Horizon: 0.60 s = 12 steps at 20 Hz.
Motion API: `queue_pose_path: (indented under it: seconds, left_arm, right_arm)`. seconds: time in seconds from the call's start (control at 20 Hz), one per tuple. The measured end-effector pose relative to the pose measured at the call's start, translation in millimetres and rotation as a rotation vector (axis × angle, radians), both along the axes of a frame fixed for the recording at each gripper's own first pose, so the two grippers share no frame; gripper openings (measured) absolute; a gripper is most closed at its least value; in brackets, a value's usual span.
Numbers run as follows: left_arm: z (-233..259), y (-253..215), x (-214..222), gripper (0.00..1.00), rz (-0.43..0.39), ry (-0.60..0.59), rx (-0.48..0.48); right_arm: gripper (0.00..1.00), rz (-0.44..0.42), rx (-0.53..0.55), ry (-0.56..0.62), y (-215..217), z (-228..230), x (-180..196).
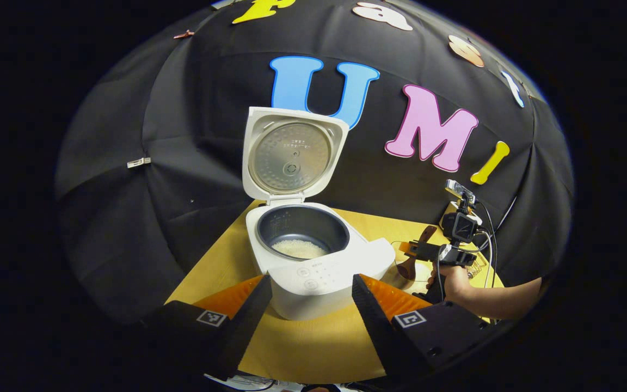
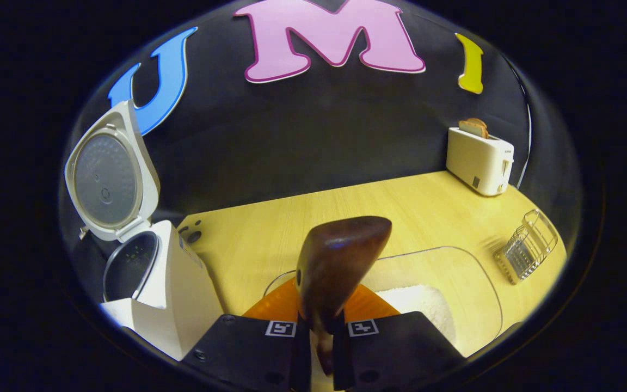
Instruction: Close the left gripper, press the button to open the rice cooker; take a wooden spoon from the chopstick holder with the right hand, scoop a spoonful of rice and pour it into the rice cooker, then put the wooden spoon back into the chopstick holder.
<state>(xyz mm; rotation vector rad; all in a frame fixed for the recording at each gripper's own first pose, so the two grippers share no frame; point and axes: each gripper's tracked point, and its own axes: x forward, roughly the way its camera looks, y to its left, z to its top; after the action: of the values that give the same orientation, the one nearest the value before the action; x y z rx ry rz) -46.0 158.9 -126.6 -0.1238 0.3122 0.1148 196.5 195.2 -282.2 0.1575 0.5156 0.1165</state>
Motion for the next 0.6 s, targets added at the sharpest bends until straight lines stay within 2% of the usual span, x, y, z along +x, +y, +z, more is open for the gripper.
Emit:
queue_pose_path:
  seconds: [0.4,0.45,0.5,0.6]
  left_arm:
    - [6.2,-8.0,2.4,0.96,-0.027,-0.013,0.01]
    - [5.8,-9.7,3.4,0.92,-0.029,-0.01,0.008]
    - [6.2,-10.2,3.1,0.95,-0.029,-0.006,0.01]
    - [6.1,-12.7,3.4,0.96,-0.032,-0.001,0.014]
  right_arm:
    - [0.19,-0.051,0.16,0.103,-10.4,3.3,-15.4]
    - [0.19,-0.055,0.183,0.108,-13.3,5.1,-16.1]
    - [0.19,-0.064,0.207,0.116,-16.3,5.5,-18.6]
    - [0.19,-0.094,0.262,0.135,-23.5,5.6,-21.4]
